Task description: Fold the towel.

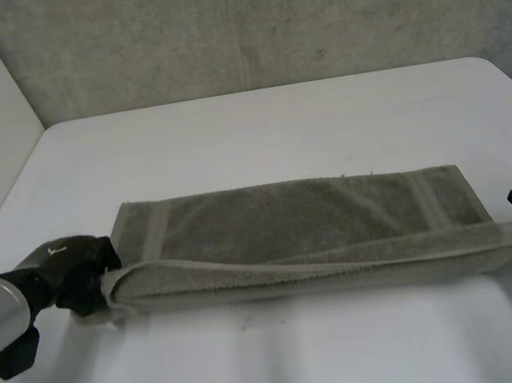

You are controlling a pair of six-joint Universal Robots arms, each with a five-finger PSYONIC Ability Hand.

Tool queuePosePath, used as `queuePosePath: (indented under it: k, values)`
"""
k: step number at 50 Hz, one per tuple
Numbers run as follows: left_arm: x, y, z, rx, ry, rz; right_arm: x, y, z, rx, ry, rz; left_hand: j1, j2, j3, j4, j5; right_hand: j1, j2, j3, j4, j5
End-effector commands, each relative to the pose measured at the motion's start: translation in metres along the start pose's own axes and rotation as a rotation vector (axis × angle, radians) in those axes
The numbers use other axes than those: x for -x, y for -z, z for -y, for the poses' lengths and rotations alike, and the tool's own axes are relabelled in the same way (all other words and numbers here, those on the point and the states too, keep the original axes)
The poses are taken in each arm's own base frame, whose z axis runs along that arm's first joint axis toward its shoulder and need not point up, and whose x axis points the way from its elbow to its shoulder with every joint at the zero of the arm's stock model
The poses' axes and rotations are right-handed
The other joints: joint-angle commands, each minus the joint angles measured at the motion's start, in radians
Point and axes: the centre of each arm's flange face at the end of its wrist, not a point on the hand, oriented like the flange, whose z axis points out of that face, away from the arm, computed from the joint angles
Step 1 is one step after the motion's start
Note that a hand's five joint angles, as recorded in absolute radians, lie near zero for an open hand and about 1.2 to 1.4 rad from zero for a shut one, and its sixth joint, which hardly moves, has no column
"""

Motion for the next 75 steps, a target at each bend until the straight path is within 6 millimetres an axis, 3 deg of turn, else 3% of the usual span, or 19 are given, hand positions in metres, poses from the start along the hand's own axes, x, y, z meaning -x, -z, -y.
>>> queuePosePath:
  k: [1,7,12,23,34,35,36,37,38,39,46,48,51,53,57,62,64,72,75]
  values:
    - [-0.001,-0.036,0.001,-0.047,-0.012,-0.047,0.019,-0.044,0.011,-0.068,-0.031,0.006,0.202,0.181,0.182,0.179,0.186,0.449,0.231,0.206,0.202,0.235]
    - [0.003,-0.061,0.01,-0.083,0.02,-0.059,0.018,-0.065,0.02,-0.08,-0.055,-0.042,0.202,0.181,0.182,0.179,0.186,0.449,0.231,0.206,0.202,0.235]
    - [0.017,-0.095,0.023,-0.125,0.041,-0.025,0.018,-0.096,0.028,-0.114,-0.062,-0.098,0.202,0.181,0.182,0.179,0.186,0.449,0.231,0.206,0.202,0.235]
    - [0.024,-0.148,0.023,-0.134,0.017,0.01,0.015,-0.146,0.036,-0.12,-0.058,-0.199,0.202,0.181,0.182,0.179,0.186,0.449,0.231,0.206,0.202,0.235]
    - [0.029,-0.171,0.03,-0.168,-0.004,0.075,-0.002,-0.165,0.05,-0.214,-0.055,-0.344,0.202,0.181,0.182,0.179,0.186,0.449,0.231,0.206,0.202,0.235]
    - [0.029,-0.171,0.03,-0.168,-0.004,0.075,-0.002,-0.165,0.05,-0.214,-0.055,-0.344,0.202,0.181,0.182,0.179,0.186,0.449,0.231,0.206,0.202,0.235]
    - [0.028,-0.172,0.03,-0.17,-0.007,0.071,-0.002,-0.167,0.051,-0.22,-0.054,-0.354,0.072,0.05,0.052,0.049,0.055,0.296,0.078,0.053,0.049,0.082]
    - [0.028,-0.172,0.031,-0.172,-0.01,0.07,0.0,-0.168,0.053,-0.217,-0.052,-0.354,-0.613,-0.634,-0.633,-0.636,-0.629,-0.365,-0.583,-0.608,-0.612,-0.579]
    - [0.028,-0.172,0.031,-0.172,-0.01,0.07,0.0,-0.168,0.053,-0.217,-0.052,-0.354,-0.619,-0.641,-0.639,-0.642,-0.636,-0.372,-0.59,-0.614,-0.619,-0.586]
    - [0.023,-0.171,0.033,-0.177,-0.015,0.062,0.004,-0.169,0.055,-0.216,-0.047,-0.351,-1.02,-1.041,-1.04,-1.043,-1.036,-0.773,-0.99,-1.015,-1.019,-0.987]
    - [0.005,-0.163,0.053,-0.236,-0.053,0.032,-0.006,-0.156,0.07,-0.263,-0.089,-0.396,-1.02,-1.041,-1.04,-1.043,-1.036,-0.773,-0.99,-1.015,-1.019,-0.987]
    - [0.007,-0.152,0.071,-0.284,-0.059,0.049,-0.021,-0.137,0.079,-0.321,-0.185,-0.422,-1.02,-1.041,-1.04,-1.043,-1.036,-0.773,-0.99,-1.015,-1.019,-0.987]
    - [0.007,-0.144,0.081,-0.31,-0.065,0.057,-0.028,-0.127,0.084,-0.355,-0.235,-0.428,-1.02,-1.041,-1.04,-1.043,-1.036,-0.773,-0.99,-1.015,-1.019,-0.987]
    - [0.006,-0.127,0.097,-0.353,-0.07,0.066,-0.035,-0.108,0.091,-0.405,-0.295,-0.421,-1.02,-1.041,-1.04,-1.043,-1.036,-0.773,-0.99,-1.015,-1.019,-0.987]
    - [0.004,-0.109,0.105,-0.369,-0.072,0.07,-0.031,-0.09,0.092,-0.426,-0.294,-0.372,-1.02,-1.041,-1.04,-1.043,-1.036,-0.773,-0.99,-1.015,-1.019,-0.987]
    - [0.001,-0.082,0.104,-0.369,-0.068,0.072,-0.023,-0.077,0.071,-0.355,-0.314,-0.25,-1.02,-1.041,-1.04,-1.043,-1.036,-0.773,-0.99,-1.015,-1.019,-0.987]
    - [-0.003,-0.072,0.097,-0.361,-0.068,0.068,-0.01,-0.079,0.048,-0.27,-0.348,-0.141,-1.02,-1.041,-1.04,-1.043,-1.036,-0.773,-0.99,-1.015,-1.019,-0.987]
    - [-0.006,-0.081,0.07,-0.372,-0.089,0.073,0.018,-0.089,0.007,-0.195,-0.401,-0.008,-1.02,-1.041,-1.04,-1.043,-1.036,-0.598,-0.816,-0.841,-0.845,-0.813]
    - [-0.007,-0.084,0.066,-0.376,-0.096,0.076,0.022,-0.092,0.002,-0.198,-0.406,-0.003,-1.02,-1.041,-1.04,-1.043,-1.036,-0.525,-0.742,-0.767,-0.771,-0.739]
